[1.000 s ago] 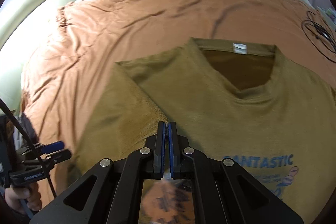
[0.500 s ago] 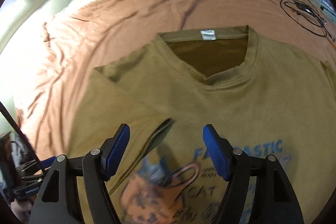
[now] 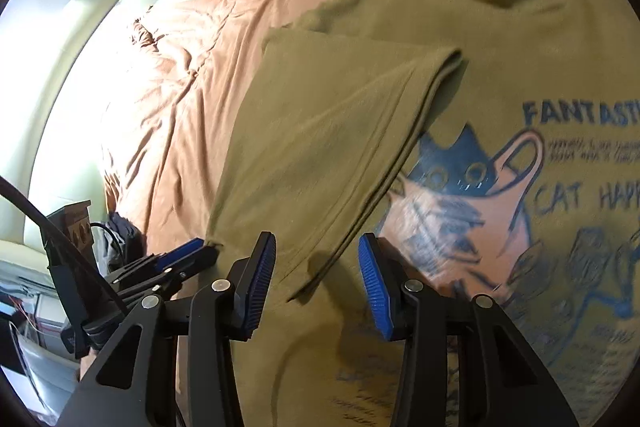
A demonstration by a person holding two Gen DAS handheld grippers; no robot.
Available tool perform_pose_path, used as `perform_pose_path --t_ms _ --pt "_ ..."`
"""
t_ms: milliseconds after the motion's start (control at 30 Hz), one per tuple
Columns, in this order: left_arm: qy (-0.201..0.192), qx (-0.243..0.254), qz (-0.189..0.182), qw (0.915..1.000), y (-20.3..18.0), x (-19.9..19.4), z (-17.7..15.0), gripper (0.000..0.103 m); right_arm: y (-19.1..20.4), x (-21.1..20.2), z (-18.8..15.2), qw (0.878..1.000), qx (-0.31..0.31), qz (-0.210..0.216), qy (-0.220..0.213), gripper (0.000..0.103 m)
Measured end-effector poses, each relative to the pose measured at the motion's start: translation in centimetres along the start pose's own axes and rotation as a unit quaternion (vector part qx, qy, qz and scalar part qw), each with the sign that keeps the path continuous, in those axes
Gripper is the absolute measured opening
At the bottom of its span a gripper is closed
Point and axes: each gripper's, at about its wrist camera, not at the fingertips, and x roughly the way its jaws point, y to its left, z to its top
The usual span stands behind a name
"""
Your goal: Fold small clothes
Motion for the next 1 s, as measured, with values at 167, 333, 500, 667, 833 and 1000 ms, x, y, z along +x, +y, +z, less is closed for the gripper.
perform_pose_path --t_ms 167,333,500,667,833,1000 --pt "-0.006 0.001 -0.013 0.9999 -0.2 0.2 -0.1 0.016 -0.4 1.0 -1.2 1.0 0.02 0.005 0.011 0.032" --pt "-0.003 -0.016 -0.024 0.9996 0.0 0.2 0.1 0.011 0.4 2.3 -1.5 1.0 0.024 -0.001 0.016 0.008" --pt "-0.007 -0.028 -0.024 0.9993 0.2 -0.1 0.1 0.01 1.0 1.6 -2.1 1.0 0.024 -0.005 0.007 0.003" --pt "0.0 -0.037 -0.02 0.9991 0.0 -0.6 -0.1 0.01 1.2 1.2 -2.4 0.999 0.021 -0.025 0.011 0.006" --pt "-0.01 -0.038 -0.011 0.9992 -0.2 -3.0 -0.3 0.01 1.6 -1.5 -2.9 0.999 0.007 -0.027 -0.016 0.063" --pt "-0.023 -0.038 -0.005 0.999 -1.0 -5.9 -0.5 0.011 0.4 -5.2 -3.8 0.998 0.009 -0.031 -0.046 0.063"
